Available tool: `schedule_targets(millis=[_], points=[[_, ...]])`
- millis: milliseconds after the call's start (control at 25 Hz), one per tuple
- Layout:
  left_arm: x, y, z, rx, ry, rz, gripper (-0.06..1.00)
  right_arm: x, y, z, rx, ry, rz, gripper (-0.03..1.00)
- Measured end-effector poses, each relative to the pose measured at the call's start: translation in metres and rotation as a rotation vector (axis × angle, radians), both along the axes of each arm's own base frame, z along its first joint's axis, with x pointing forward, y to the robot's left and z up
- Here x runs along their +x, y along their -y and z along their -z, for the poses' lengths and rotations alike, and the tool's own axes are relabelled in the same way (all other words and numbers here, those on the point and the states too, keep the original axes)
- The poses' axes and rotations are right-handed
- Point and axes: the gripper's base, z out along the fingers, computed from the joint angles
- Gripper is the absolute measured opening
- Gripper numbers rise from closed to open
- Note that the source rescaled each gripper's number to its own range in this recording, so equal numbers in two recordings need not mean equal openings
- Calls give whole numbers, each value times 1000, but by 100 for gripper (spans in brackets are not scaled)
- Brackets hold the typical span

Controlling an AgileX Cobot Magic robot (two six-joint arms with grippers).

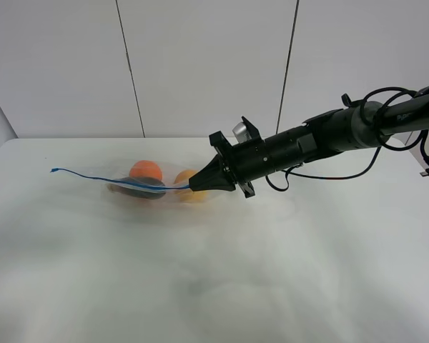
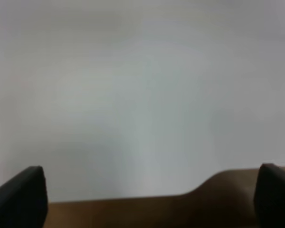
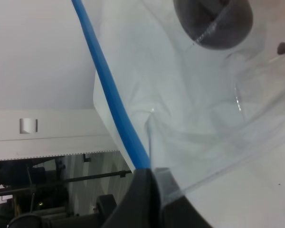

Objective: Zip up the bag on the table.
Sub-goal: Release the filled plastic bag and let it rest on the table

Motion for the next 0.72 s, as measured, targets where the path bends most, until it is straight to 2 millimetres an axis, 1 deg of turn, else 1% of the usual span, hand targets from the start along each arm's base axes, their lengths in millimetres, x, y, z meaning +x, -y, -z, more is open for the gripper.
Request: schedule_targets(millis=[200, 320, 400, 440, 520, 560, 600, 720], points=[[-25, 2, -4, -6, 153, 3, 100, 0, 0, 0, 0, 0, 0, 0], [-45, 3, -5, -5, 275, 6, 100, 0, 0, 0, 0, -4, 2, 1], [-58, 4, -4, -3, 350, 8, 100, 0, 0, 0, -1, -6, 4, 4], [-61, 4, -4, -5, 367, 8, 100, 0, 0, 0, -1, -6, 4, 7], [-61, 4, -4, -7, 369, 7, 100, 0, 0, 0, -4, -5, 1, 17], [-61, 4, -4, -7, 369, 7, 100, 0, 0, 0, -6, -5, 0, 25], [-61, 4, -4, -8, 369, 7, 100, 0, 0, 1, -11, -3, -5, 36], [-61, 4, -4, -9, 369, 7, 100, -2, 1, 2, -30, -9, -13, 76]])
